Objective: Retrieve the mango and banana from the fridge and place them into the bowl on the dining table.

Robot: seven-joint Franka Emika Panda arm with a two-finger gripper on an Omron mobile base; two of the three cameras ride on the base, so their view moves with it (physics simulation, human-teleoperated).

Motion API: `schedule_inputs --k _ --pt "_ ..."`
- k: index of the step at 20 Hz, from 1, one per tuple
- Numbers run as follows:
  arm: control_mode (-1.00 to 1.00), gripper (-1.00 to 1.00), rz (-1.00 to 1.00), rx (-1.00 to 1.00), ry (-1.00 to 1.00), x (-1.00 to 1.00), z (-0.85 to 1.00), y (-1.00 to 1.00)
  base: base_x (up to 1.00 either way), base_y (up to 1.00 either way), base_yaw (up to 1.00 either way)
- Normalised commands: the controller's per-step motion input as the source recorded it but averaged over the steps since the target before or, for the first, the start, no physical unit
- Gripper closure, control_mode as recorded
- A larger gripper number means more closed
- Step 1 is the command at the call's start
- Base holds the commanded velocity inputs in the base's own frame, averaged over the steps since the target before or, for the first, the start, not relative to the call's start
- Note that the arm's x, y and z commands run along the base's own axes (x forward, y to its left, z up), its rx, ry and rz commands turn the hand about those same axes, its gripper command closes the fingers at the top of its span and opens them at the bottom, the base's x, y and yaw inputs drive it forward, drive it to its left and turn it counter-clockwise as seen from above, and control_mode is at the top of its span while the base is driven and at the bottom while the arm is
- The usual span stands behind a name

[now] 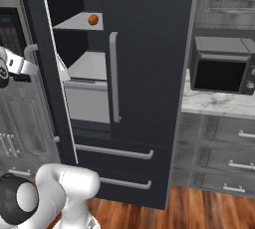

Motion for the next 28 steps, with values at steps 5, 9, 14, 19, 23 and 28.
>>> schedule_inputs --k 5,9,14,19,23,28 --pt "-1.00 -1.00 0.00 0.18 -0.17 -1.00 0.41 -0.21 0.00 0.00 0.00" --pt "-1.00 -1.00 0.00 0.26 -0.25 -0.88 0.00 -0.59 0.00 0.00 0.00" --pt "-1.00 -1.00 0.00 0.41 -0.26 -0.74 0.10 -0.68 0.00 0.00 0.00" --pt "-1.00 -1.00 -0.04 0.47 -0.13 -0.27 0.33 -0.78 0.00 0.00 0.00" --pt "-1.00 -1.00 -0.08 0.52 -0.01 0.00 0.49 -0.69 0.00 0.00 0.00" --pt "-1.00 -1.00 -0.09 0.50 0.06 0.02 0.45 -0.69 0.00 0.00 0.00"
